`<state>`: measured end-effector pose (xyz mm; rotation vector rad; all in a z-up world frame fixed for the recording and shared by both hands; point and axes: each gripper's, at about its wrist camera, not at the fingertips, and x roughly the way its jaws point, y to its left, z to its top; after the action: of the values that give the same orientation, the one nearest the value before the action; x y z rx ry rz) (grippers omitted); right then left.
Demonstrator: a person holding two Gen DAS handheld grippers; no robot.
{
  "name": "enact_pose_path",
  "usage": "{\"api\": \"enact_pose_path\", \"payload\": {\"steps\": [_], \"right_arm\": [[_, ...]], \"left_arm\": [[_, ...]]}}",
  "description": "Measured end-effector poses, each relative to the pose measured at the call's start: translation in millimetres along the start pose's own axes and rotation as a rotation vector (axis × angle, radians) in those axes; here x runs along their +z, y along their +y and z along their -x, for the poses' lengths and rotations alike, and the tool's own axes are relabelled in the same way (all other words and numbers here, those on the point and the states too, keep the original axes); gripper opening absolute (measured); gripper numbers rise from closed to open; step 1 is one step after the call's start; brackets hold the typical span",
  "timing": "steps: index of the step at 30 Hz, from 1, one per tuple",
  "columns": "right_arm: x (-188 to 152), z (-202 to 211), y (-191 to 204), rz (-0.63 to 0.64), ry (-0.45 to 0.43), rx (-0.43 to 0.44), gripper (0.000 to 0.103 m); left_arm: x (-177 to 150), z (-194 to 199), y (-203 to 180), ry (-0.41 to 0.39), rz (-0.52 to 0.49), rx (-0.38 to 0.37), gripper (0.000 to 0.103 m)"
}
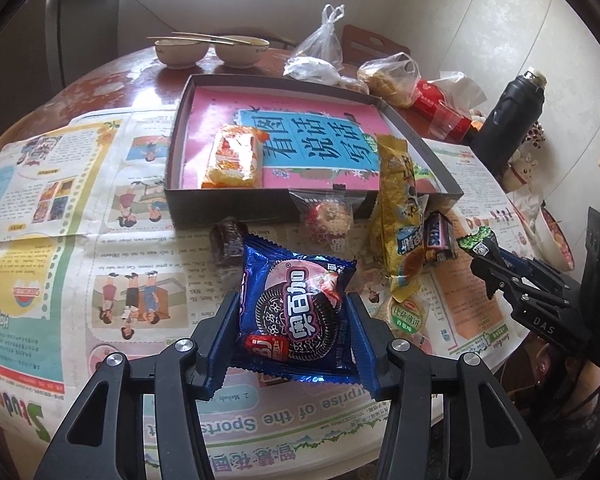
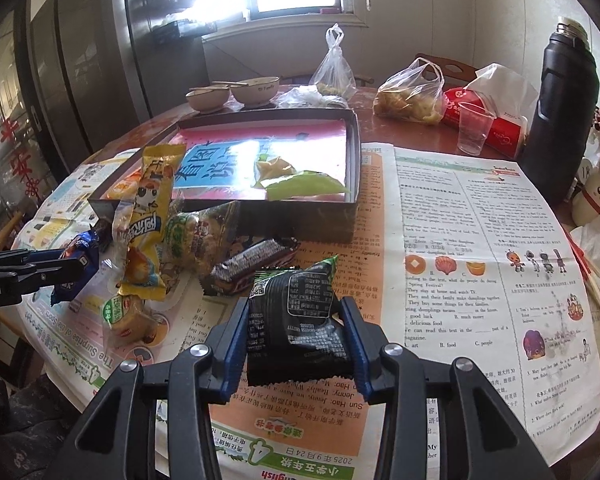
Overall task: Organize snacks
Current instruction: 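Grasp the blue cookie pack with the left tool while the right tool grasps the black pouch, then carry the blue cookie pack over the tray while the right tool carries the black pouch there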
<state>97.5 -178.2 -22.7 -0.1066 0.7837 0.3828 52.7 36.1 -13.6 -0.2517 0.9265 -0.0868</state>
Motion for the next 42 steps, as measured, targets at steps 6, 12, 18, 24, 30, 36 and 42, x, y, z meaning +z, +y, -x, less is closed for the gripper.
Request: {"api": "enact_pose_path", "payload": {"steps": [6,12,18,24,30,36,42], "right_arm": [[5.2,7.9,-1.0,-0.024,-0.032,0.014,0.044],[10.1,14.2,1.2,-0.034,-0.058,0.032,0.044],[15.1,16.5,7.0,-0.034,-0.072,0.048,0.044],[25.0,16.6,14.8,-0.019,-0.084,0.063,0.044],[40.2,20.9,21.0,-0.009,-0.116,0.076,0.044],[53.9,25.3,25.9,-0.004,-0.147,0.088,0.044],[68.4,22.9,27.2,-0.008,-0.158,0.094,0.044]], "left_arm": [[3.9,12.4,3.1,-0.041,0.009,-0.004,0.053],[4.7,19.6,4.5,-0.072,0.016,0.023,0.053],[6.8,23.2,3.4,-0.092,0.010,0.041,0.053],[10.3,26.0,2.9,-0.110,0.009,0.052,0.053],[20.5,28.4,-0.5,-0.137,0.009,0.052,0.053],[34.9,31.1,-4.4,-0.168,0.007,0.043,0.053],[51.4,30.5,-7.3,-0.191,0.006,0.035,0.053]]}}
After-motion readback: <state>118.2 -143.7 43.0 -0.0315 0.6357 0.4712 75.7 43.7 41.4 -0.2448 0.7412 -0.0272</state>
